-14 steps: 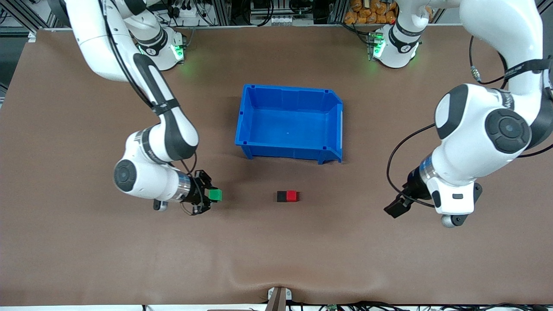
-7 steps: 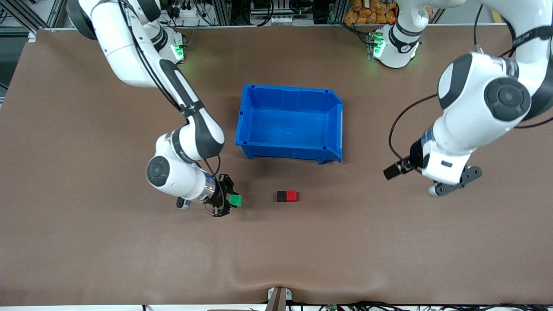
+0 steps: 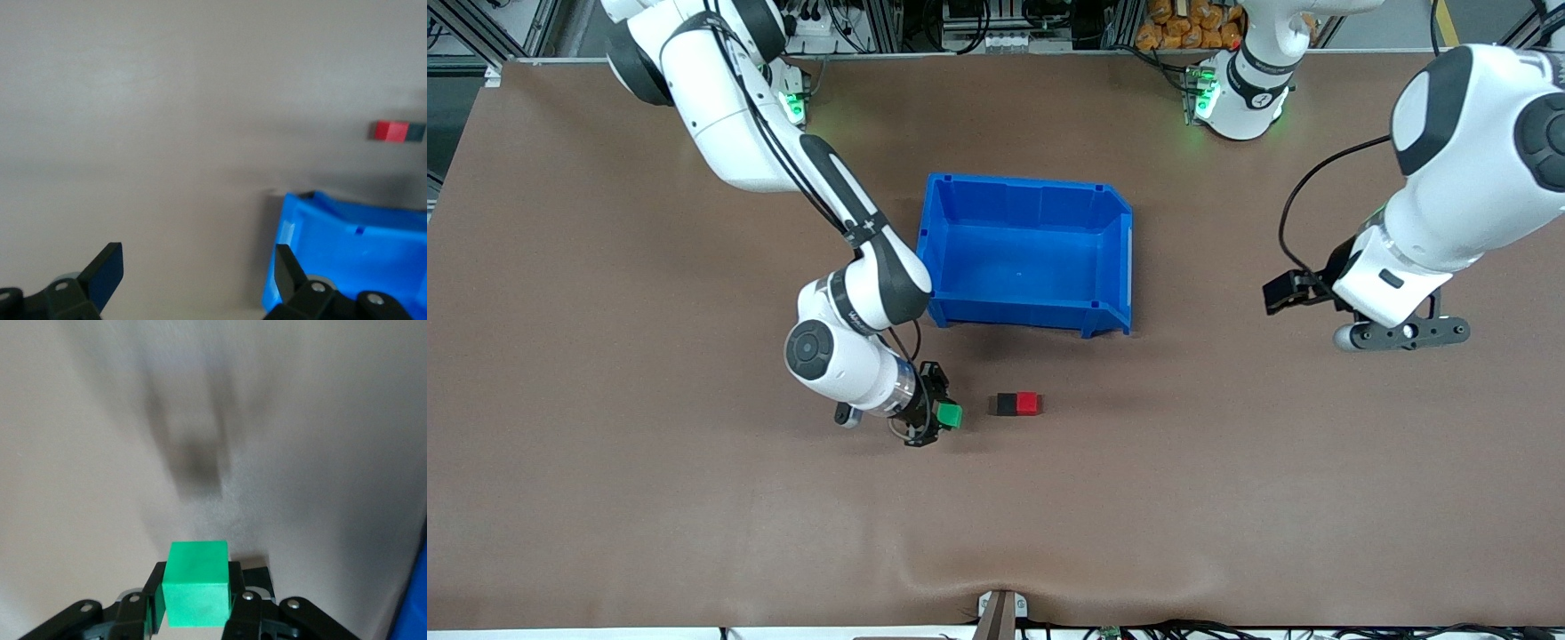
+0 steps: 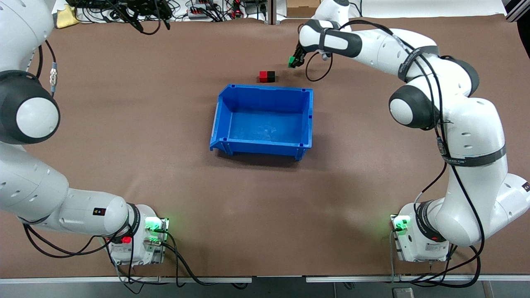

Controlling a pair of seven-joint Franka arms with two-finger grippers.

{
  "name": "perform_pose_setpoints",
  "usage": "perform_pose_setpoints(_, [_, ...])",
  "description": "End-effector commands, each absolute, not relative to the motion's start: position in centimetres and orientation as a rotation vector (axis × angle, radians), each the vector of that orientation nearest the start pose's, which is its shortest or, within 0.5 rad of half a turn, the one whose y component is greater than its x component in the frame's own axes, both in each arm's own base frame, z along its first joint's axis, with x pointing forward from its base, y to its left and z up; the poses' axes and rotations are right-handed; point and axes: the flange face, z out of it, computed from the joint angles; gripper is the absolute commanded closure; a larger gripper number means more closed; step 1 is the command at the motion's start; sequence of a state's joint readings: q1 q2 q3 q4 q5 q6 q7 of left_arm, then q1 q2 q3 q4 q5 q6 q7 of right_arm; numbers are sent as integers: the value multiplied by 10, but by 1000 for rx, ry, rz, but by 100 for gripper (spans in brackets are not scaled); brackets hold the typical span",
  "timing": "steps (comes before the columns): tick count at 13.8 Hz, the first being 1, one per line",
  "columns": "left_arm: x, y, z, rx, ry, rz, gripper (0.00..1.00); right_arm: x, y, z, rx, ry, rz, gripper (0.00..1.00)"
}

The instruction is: Attach green and red cubes to black cube

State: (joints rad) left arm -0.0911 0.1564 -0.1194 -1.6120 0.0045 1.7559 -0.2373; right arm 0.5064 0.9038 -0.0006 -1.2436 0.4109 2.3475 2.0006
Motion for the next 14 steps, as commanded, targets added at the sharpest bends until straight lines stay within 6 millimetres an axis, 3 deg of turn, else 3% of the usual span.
perform_pose_setpoints(1, [575,-114,560,-3138,80,32,0,674,398,229,-1773,2184,339,100])
perform_pose_setpoints(5, [557,-113,588,-3062,172,19,0,659,418,208,-1809,2182,346,100])
perform_pose_setpoints(9, [536,-115,612,-3037,237,30,0,649,432,204,-1805,2198,361,100])
perform_pose_setpoints(11, [528,-102,614,-3038,246,79,0,643,439,200,-1817,2198,364,100])
perform_pose_setpoints(14, [522,-100,617,-3045,204,75,0,643,441,194,-1805,2188,348,100])
